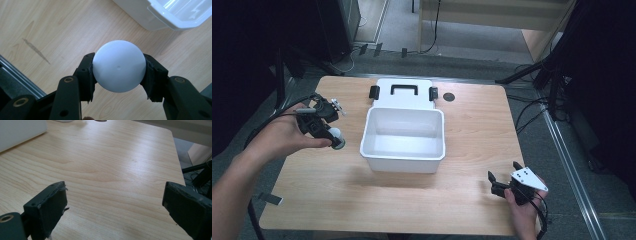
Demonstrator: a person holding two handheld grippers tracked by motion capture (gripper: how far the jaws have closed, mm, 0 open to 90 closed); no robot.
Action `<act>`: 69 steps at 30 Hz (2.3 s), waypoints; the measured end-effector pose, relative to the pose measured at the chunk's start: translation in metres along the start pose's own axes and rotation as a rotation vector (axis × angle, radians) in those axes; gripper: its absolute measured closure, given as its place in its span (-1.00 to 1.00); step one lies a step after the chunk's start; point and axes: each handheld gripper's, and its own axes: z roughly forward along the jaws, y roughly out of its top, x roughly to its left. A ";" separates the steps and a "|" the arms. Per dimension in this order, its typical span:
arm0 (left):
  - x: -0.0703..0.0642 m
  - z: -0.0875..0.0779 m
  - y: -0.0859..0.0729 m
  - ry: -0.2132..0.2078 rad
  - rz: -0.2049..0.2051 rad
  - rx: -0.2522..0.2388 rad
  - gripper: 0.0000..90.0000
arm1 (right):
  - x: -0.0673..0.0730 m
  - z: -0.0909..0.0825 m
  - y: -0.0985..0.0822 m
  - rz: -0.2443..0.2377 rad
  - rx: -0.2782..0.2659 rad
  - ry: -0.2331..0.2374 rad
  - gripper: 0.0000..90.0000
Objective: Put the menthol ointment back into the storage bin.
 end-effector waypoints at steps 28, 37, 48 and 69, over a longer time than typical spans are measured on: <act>-0.015 -0.047 0.041 0.017 0.073 -0.057 0.14 | 0.000 0.000 0.000 0.001 0.001 0.001 -0.87; -0.023 -0.044 0.054 0.008 0.101 -0.075 0.14 | -0.001 0.000 0.000 0.005 0.001 0.003 -0.87; -0.038 -0.030 0.072 -0.015 0.154 -0.074 0.14 | -0.001 0.000 0.000 0.006 -0.001 0.004 -0.87; -0.053 0.018 0.087 -0.033 0.200 -0.025 0.14 | -0.001 0.000 0.000 0.006 -0.001 0.007 -0.87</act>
